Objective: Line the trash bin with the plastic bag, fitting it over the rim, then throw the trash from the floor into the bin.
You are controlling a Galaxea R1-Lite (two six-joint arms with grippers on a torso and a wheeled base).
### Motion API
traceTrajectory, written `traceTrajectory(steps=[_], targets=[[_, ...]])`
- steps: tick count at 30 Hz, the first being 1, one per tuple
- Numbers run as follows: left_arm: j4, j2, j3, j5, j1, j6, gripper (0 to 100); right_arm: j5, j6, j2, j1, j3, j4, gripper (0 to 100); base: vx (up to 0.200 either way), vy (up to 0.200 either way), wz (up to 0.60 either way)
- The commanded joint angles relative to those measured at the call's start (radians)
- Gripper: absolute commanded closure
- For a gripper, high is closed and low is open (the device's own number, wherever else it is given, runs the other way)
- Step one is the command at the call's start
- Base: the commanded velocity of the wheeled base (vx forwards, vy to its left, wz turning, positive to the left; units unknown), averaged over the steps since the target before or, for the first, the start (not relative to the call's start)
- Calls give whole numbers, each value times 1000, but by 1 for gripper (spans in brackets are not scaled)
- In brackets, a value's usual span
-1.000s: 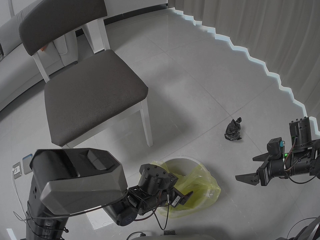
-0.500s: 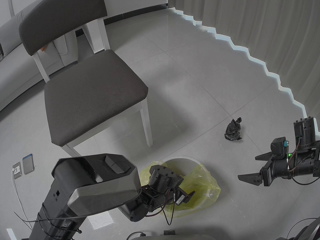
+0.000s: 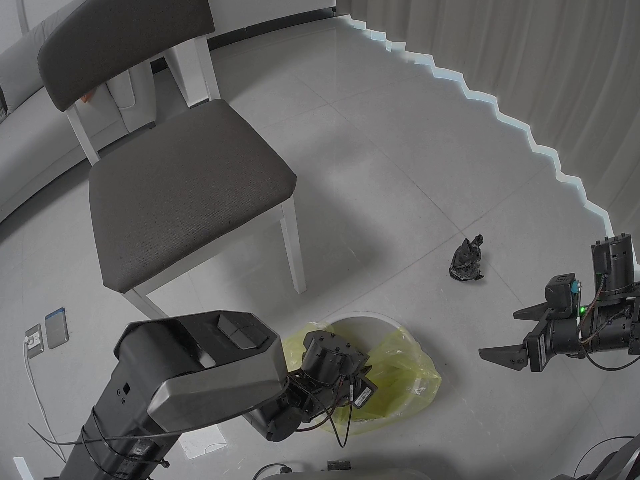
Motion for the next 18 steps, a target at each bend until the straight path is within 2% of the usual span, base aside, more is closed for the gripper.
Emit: traceTrajectory(steps=[1,7,12,18], targets=[[0,-55,7,3,1,-2,100,0,0,-2,-7,-2,-2,0,0,0,0],[8,-195,24,26,4,-7,100,0,0,-3,-10,-2,-2,0,0,0,0],[77,-316,76,32,4,-9,100,0,0,-3,-10,-6,-2,0,0,0,0],[83,-368,96,41,12,-7,100,0,0,-2,-10,-11,-2,0,0,0,0]])
